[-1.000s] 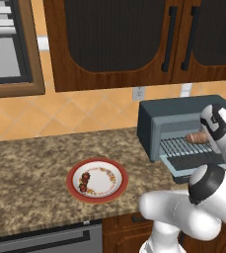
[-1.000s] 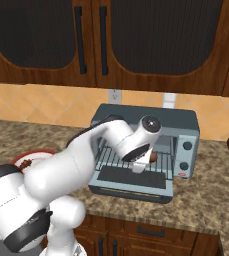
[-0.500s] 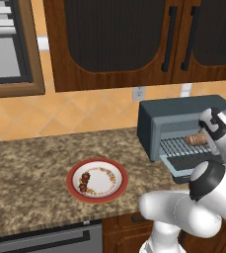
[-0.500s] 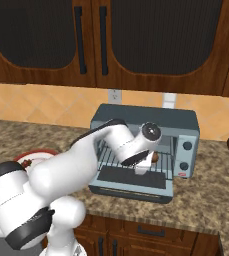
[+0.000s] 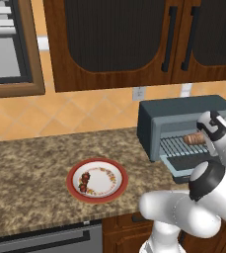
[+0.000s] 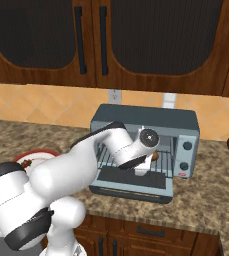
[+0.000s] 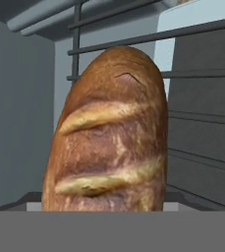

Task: Pick up the kebab skewer and baguette bread, and place them inside the toaster oven. Close the toaster oven door and start by setting the timer.

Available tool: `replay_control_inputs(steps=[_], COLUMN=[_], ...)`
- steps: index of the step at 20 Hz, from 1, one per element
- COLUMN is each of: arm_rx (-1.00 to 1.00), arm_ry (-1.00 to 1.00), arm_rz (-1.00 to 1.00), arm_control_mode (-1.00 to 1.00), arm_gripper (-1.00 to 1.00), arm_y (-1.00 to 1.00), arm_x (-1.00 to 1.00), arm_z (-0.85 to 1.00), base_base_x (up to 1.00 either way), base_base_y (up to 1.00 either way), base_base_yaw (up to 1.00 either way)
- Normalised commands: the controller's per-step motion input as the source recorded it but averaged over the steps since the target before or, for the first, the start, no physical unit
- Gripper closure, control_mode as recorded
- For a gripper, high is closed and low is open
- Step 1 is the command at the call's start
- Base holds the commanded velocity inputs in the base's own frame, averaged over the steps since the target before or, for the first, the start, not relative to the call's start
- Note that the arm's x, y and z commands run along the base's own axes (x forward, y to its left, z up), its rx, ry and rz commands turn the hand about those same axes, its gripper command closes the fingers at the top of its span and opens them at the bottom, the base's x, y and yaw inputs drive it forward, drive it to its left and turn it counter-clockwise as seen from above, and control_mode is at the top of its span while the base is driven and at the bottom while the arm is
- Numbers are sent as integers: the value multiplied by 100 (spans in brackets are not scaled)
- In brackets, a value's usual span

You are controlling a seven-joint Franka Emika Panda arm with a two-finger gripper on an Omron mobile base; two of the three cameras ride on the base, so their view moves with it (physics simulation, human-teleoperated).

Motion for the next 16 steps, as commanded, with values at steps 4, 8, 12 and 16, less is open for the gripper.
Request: replay_control_inputs(steps=[4,8,12,16], arm_rx=[0,0,0,0], arm_ry=[0,0,0,0], arm_rz=[0,0,0,0], arm_control_mode=[-100,-100,-100,-100], arm_gripper=[100,-100,-100,-100], arm_y=[0,0,0,0], arm_x=[0,0,0,0], arm_z=[0,0,0,0], base_base_x=[0,0,0,0], base_base_y=[0,0,0,0], base_base_yaw=[0,0,0,0])
